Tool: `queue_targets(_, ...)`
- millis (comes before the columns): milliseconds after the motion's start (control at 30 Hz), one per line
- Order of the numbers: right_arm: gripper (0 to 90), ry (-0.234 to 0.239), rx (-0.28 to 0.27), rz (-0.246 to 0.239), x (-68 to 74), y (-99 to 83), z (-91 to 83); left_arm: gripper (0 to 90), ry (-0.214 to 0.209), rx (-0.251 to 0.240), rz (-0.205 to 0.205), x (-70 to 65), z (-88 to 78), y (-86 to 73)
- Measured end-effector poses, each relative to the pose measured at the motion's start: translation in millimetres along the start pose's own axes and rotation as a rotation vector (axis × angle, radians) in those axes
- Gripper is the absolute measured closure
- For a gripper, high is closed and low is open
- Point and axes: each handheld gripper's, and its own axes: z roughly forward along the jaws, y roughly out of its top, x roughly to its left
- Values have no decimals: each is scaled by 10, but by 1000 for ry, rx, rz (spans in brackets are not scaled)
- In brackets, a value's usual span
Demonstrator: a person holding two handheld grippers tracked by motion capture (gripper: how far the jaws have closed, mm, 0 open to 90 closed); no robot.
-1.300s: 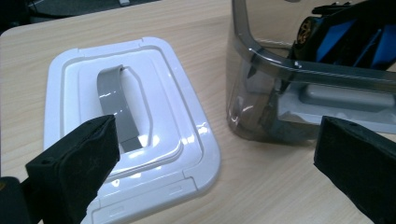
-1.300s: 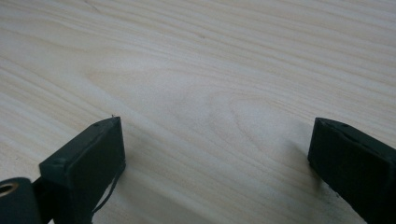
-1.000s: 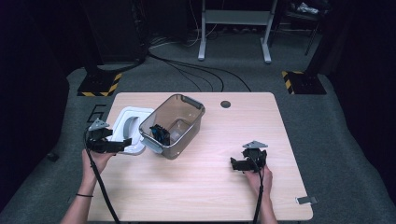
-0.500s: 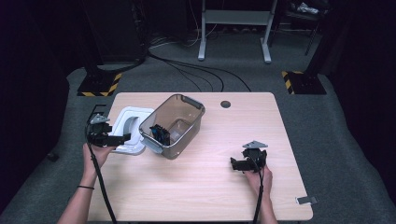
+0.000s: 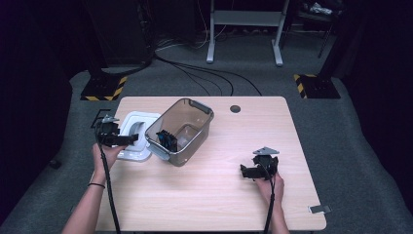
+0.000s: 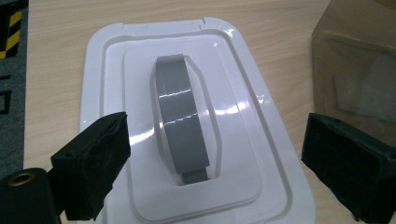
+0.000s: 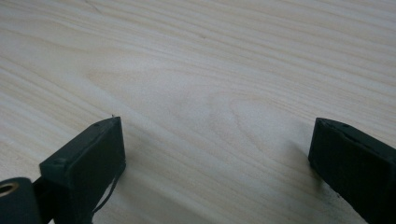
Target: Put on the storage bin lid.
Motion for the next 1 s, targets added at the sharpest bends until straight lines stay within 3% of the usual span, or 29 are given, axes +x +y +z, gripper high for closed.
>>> queue_targets(300,31,-1,1,2,1,0,-1,211,15,28,2,9,258,-13)
queue_targets(400,31,0,0,0,0,0,0,240,-15,20,-59,73,303,17)
queue_targets(467,31,-1,1,2,1,0,-1,279,5,9,-63,77,322,32)
queue_targets(533,31,0,0,0,0,0,0,333,21,28,-34,78,336,39)
queue_targets(700,31,-1,1,2,1,0,-1,406,53,38,-40,64,401,28)
queue_targets(800,32,-1,1,2,1,0,-1,520,73,62,-50,72,432,9)
queue_targets(833,32,-1,1,2,1,0,-1,572,73,62,-50,72,432,9)
queue_targets(1000,32,-1,1,2,1,0,-1,650,62,48,-70,115,405,-9)
